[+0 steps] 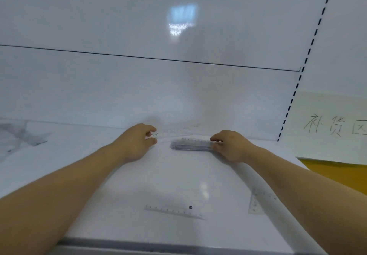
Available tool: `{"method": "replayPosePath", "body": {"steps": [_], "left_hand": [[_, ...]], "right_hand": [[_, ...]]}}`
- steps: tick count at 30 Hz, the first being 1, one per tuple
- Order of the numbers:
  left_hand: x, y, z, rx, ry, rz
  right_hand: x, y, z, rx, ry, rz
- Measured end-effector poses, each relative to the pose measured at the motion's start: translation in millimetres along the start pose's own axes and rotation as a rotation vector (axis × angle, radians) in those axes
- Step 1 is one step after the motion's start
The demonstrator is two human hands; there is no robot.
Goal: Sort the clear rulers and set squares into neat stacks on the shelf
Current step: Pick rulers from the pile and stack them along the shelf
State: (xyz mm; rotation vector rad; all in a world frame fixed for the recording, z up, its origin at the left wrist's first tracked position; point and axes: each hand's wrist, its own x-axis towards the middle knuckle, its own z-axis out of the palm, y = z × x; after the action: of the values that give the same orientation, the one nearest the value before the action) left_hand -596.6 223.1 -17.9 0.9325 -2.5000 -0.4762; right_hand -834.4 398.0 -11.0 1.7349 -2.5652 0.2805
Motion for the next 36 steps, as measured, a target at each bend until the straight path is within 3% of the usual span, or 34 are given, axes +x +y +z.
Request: {"method": "replayPosePath", "body": {"steps": [11, 24, 32, 36], "left_hand": [[-5, 24, 14, 0.032, 0.024, -0.080], [28, 92, 52, 0.051, -0.142, 0.107], [32, 93, 56, 0.068, -0.173, 0.146], [30, 96, 54, 0.049, -0.205, 0.066]], "right_hand": [[10, 17, 1, 0.046, -0.076, -0.114], [-50, 91, -7, 0.024, -0.134, 0.243], [-66, 97, -2, 0.016, -0.106, 0.213], [-64, 94, -7, 0.033, -0.144, 0.226]]}}
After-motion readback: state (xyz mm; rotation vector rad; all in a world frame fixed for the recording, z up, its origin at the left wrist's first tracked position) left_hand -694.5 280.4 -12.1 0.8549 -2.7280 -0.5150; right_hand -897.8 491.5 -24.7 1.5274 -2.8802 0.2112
